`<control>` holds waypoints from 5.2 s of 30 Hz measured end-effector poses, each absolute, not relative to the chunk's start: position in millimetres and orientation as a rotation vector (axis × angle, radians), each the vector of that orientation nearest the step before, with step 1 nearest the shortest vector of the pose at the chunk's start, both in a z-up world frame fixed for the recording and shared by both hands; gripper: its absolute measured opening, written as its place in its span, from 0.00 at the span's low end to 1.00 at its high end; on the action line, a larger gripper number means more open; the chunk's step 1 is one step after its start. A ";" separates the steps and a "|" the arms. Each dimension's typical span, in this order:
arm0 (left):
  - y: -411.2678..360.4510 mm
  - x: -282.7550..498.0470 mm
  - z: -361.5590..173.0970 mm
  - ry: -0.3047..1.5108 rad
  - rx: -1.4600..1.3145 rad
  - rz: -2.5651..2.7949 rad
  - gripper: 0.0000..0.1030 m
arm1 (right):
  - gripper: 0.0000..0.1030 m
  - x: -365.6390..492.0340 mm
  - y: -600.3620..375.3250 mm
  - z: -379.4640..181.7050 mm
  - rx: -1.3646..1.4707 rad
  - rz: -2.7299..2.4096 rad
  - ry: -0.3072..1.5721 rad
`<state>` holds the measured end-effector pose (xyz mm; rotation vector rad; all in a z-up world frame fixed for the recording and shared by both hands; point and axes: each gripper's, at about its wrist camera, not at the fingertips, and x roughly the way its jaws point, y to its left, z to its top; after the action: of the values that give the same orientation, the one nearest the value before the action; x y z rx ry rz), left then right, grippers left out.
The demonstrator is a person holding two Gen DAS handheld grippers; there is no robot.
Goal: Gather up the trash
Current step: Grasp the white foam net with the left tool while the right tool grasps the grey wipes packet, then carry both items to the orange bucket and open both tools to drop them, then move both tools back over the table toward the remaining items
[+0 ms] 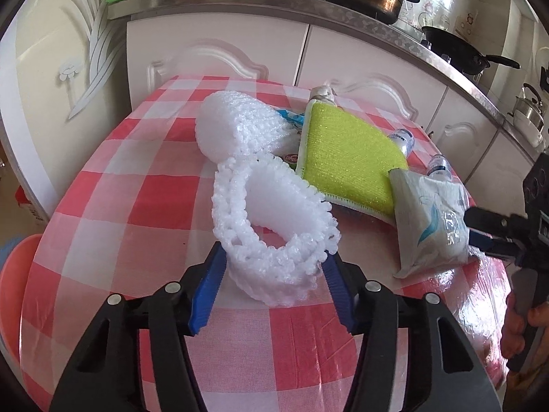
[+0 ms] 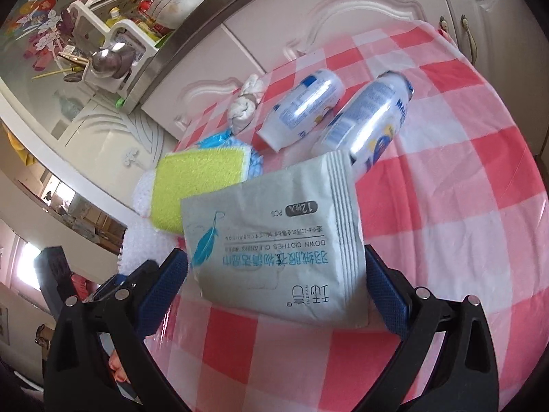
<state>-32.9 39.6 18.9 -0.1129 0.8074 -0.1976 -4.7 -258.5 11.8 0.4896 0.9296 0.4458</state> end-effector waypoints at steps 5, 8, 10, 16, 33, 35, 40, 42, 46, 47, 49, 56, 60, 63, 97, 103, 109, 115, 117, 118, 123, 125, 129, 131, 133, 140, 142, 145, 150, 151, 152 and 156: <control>45.3 -31.6 18.4 0.805 -0.125 -0.191 0.50 | 0.96 -50.8 -215.9 12.4 0.381 0.570 1.004; 46.5 -31.5 18.4 0.804 -0.126 -0.196 0.47 | 0.96 -72.9 -207.2 21.6 0.224 0.513 0.984; 46.0 -31.6 18.6 0.802 -0.122 -0.198 0.46 | 0.96 -78.5 -211.1 32.5 0.114 0.412 0.936; 44.3 -33.2 19.2 0.801 -0.118 -0.198 0.41 | 0.96 -65.8 -212.4 41.6 -0.083 0.345 0.847; 50.8 -38.0 21.0 0.800 -0.154 -0.222 0.30 | 0.96 -38.7 -165.4 13.5 -0.255 0.577 0.914; 53.0 -39.1 21.8 0.792 -0.159 -0.217 0.29 | 0.96 -42.7 -157.9 11.6 -0.293 0.577 0.914; 59.5 -42.7 25.5 0.781 -0.181 -0.221 0.29 | 0.96 -45.2 -150.1 4.3 -0.355 0.530 0.909; 62.4 -44.5 26.8 0.777 -0.186 -0.225 0.29 | 0.96 -45.8 -150.2 3.7 -0.349 0.517 0.908; 69.1 -50.2 31.8 0.766 -0.199 -0.233 0.29 | 0.96 -44.4 -151.7 1.6 -0.310 0.491 0.924; 70.8 -51.9 33.1 0.763 -0.201 -0.236 0.29 | 0.95 -44.6 -152.2 1.0 -0.294 0.486 0.926; 74.8 -56.2 36.9 0.753 -0.207 -0.241 0.29 | 0.93 -45.8 -153.1 0.4 -0.256 0.472 0.932; 89.6 -71.3 47.5 0.729 -0.222 -0.247 0.29 | 0.80 -57.2 -150.2 5.1 -0.192 0.414 0.904; 99.5 -79.8 50.5 0.716 -0.229 -0.244 0.29 | 0.76 -64.6 -147.0 7.2 -0.168 0.400 0.897; 106.6 -85.3 53.3 0.702 -0.238 -0.241 0.29 | 0.74 -73.2 -140.3 12.4 -0.147 0.402 0.885; 326.9 -126.5 3.0 0.725 -0.405 0.197 0.30 | 0.74 -25.3 153.9 62.3 -0.102 0.932 0.968; 337.8 -115.6 -23.6 0.782 -0.428 0.209 0.31 | 0.75 -16.5 179.0 41.2 -0.101 0.945 1.015; 345.6 -112.5 -44.6 0.830 -0.444 0.228 0.43 | 0.82 -12.8 191.1 28.7 -0.101 0.929 1.027; 351.7 -116.7 -50.9 0.845 -0.447 0.250 0.62 | 0.85 -11.8 183.0 24.1 -0.023 0.927 1.015; 353.3 -117.8 -48.5 0.847 -0.451 0.245 0.72 | 0.86 -13.9 172.7 26.5 0.028 0.936 1.000; 353.7 -120.1 -46.3 0.836 -0.450 0.248 0.72 | 0.86 -12.6 167.6 27.8 0.052 0.937 0.993; 353.7 -132.6 -27.0 0.763 -0.474 0.217 0.78 | 0.91 -17.5 136.5 39.5 0.127 0.944 0.943; 349.7 -139.2 -12.9 0.711 -0.472 0.213 0.82 | 0.92 -20.4 117.6 46.0 0.167 0.949 0.919; 335.4 -151.0 15.8 0.609 -0.452 0.195 0.86 | 0.94 -24.5 77.1 59.4 0.248 0.936 0.860; 322.4 -150.5 28.9 0.597 -0.434 0.167 0.86 | 0.94 -26.0 57.6 66.2 0.279 0.931 0.836; 308.8 -145.6 39.1 0.604 -0.419 0.148 0.86 | 0.94 -27.6 38.4 72.6 0.302 0.921 0.807; 250.0 -130.5 67.5 0.650 -0.341 0.073 0.86 | 0.95 -25.0 -24.0 88.4 0.367 0.874 0.731; 231.7 -126.4 71.9 0.664 -0.323 0.052 0.86 | 0.95 -23.3 -43.8 93.6 0.378 0.837 0.710; 205.6 -120.6 74.6 0.684 -0.308 0.017 0.86 | 0.95 -19.5 -73.6 99.9 0.406 0.806 0.677; 164.0 -111.0 80.6 0.701 -0.268 -0.041 0.86 | 0.95 -16.5 -125.2 112.8 0.408 0.695 0.599; 156.0 -109.4 81.8 0.705 -0.260 -0.054 0.86 | 0.95 -16.0 -135.9 115.2 0.410 0.666 0.579; 148.6 -108.0 82.9 0.708 -0.253 -0.067 0.86 | 0.95 -15.1 -148.4 117.5 0.414 0.630 0.560; 124.7 -104.9 86.1 0.719 -0.235 -0.108 0.86 | 0.95 -4.0 -210.2 114.3 0.518 0.515 0.539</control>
<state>-104.9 124.7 86.1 -0.2349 0.7191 -0.1077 -4.0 -210.2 114.3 0.5175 0.5386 0.5148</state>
